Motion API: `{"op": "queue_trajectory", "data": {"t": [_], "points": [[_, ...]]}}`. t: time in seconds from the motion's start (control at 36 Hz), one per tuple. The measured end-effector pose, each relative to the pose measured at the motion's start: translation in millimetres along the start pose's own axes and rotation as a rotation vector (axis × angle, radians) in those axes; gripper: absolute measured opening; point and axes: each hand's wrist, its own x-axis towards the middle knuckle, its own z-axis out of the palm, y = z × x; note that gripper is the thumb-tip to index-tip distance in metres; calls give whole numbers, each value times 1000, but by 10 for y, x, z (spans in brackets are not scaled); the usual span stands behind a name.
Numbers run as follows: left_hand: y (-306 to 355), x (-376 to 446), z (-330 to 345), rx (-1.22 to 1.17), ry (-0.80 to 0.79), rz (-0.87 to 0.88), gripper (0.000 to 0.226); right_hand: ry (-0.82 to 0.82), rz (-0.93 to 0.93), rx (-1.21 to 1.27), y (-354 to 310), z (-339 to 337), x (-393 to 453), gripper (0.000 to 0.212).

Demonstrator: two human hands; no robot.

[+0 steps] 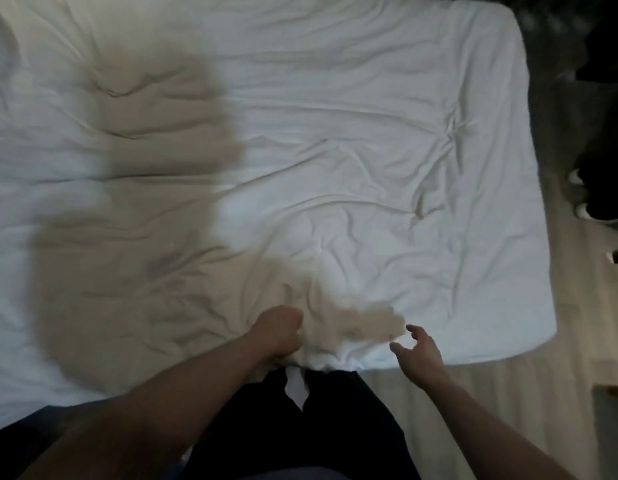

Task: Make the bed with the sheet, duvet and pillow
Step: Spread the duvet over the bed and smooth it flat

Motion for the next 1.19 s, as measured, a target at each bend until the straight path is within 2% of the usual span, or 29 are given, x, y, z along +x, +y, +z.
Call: {"op": "queue_trajectory", "data": {"t": [0.06,0.19,0.33,0.42,0.47,0.5,0.56,0.61,0.64,0.72,0.75,0.83,0.86,0.92,0.97,1.0,1.11,1.19], "points": [[378,41,55,-95,17,41,17,16,4,32,103,-124,72,63],[1033,246,272,-159,-46,60,15,17,46,50,457,-527,369,67],[1519,677,539,-61,-167,10,54,-19,68,67,862,-888,863,77],[1774,933,794,-49,-158,-43,84,-52,78,88,1077,-1027,1223,82],[1938,1074,989,-78,-149,-139,109,-58,88,128,1199,-1117,1458,86],[1989,1100,1081,-90,-118,-195,119,-60,89,152,1222,-1139,1548,88],[2131,1218,1310,-72,73,-269,132,-73,97,213,1314,-1203,1803,93],[2197,1350,1491,19,168,-296,122,-116,105,253,1397,-1219,2059,100],[2202,1421,1570,60,235,-293,103,-139,103,267,1435,-1213,2168,105],[2195,1518,1522,90,431,-215,23,-187,71,278,1474,-1175,2410,114],[2167,1524,1482,44,464,-199,13,-192,45,284,1458,-1150,2456,110],[2097,1426,1334,-247,362,-227,20,-200,-7,386,1331,-1068,2480,108],[2094,1343,1285,-312,339,-245,26,-223,-13,418,1287,-1034,2459,101],[2115,1160,1172,-404,304,-232,31,-292,3,484,1221,-1012,2363,64],[2168,1003,1081,-438,272,-204,16,-361,20,539,1208,-1045,2259,29],[2198,928,1051,-448,238,-178,7,-363,6,534,1223,-1075,2205,24],[2337,734,999,-461,247,-94,17,-268,-82,477,1359,-1279,2014,28],[2375,716,1030,-413,316,-174,12,-118,-112,314,1561,-1460,1977,32]]}}
